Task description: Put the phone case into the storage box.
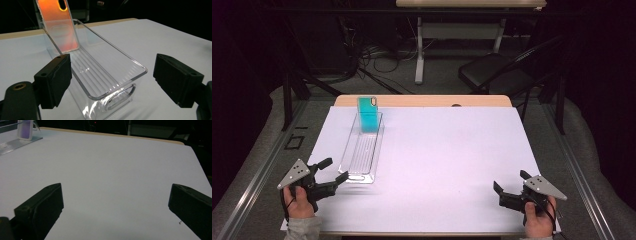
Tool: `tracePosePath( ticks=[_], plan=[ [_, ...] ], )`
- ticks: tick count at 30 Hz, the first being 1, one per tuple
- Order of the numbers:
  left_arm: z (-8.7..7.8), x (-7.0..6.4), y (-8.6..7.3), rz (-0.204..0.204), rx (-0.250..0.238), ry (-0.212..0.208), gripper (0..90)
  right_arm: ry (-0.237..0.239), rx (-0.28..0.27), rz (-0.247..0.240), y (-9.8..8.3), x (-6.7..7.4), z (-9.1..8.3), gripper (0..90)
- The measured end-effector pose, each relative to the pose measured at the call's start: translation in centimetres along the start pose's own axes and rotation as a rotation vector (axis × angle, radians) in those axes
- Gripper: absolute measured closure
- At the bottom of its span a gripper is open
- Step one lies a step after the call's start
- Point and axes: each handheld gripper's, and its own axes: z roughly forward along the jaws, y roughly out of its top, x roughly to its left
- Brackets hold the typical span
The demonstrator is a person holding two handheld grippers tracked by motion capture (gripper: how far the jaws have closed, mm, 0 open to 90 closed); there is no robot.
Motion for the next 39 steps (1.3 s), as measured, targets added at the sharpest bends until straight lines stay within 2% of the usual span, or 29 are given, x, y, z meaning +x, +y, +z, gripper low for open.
tracePosePath(
  ticks=[26, 36, 39],
  plan=[
    [0.1, 0.6, -0.7, -0.019, -0.003, 0.013, 15.6, 0.059, 0.020, -0.061, -0.5, 1.5, 1.0, 0.0],
    [0.3, 0.6, -0.8, -0.024, 0.003, 0.016, 15.6, 0.066, 0.026, -0.056, -0.5, 1.6, 1.3, 0.0],
    [0.3, 0.6, -0.8, -0.041, -0.003, 0.022, 15.6, 0.067, 0.027, -0.055, -0.5, 1.5, 1.3, 0.0]
  ],
)
